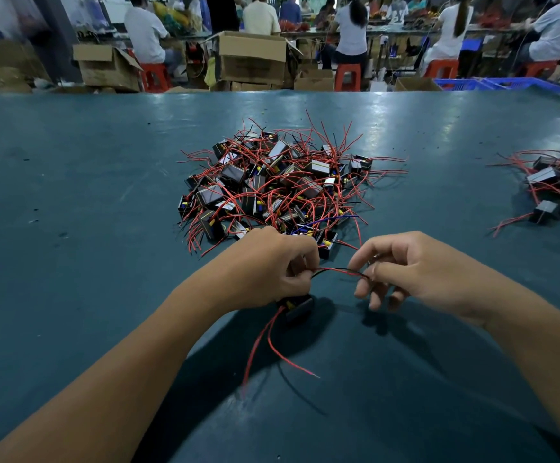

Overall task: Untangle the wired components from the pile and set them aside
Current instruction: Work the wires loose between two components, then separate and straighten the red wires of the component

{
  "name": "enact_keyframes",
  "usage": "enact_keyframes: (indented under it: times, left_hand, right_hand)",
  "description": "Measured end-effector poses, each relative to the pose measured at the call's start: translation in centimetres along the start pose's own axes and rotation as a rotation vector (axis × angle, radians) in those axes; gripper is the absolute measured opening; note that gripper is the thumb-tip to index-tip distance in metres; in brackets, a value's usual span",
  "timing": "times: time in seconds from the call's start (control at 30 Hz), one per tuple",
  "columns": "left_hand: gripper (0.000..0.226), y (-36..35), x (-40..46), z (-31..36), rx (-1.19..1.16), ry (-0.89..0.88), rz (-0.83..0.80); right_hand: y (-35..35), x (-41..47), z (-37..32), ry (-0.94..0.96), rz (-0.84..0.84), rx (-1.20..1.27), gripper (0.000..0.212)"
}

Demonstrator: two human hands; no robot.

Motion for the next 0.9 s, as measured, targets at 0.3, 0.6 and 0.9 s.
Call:
enact_keyframes:
  times: [0.3, 0.6, 0.9]
  left_hand:
    - [0.012, -0.4, -0.1, -0.5, -0.031, 0.039, 0.026]
    - [0.023, -1.1, 0.0, -0.3, 0.017, -0.052, 0.029]
    - [0.021, -0.4, 0.2, 0.4, -0.053, -0.213, 0.113]
  right_hand:
    - [-0.4, -0.1, 0.1, -0.033, -0.044, 0.146, 0.026]
    - [-2.3, -0.1, 0.3, -0.17, -0.329, 0.523, 0.066]
    - [-1.4, 0.7, 1.1, -0.125, 0.033, 0.405, 0.02]
Point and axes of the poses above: each hand's wrist, its own x-axis towards the middle knuckle, its own y-axis out of the back of the hand, z = x × y, the point moved 8 cm from there along x, towards the middle knuckle, and after that the axes turned 14 degrees about z, right-handed, at the moved point
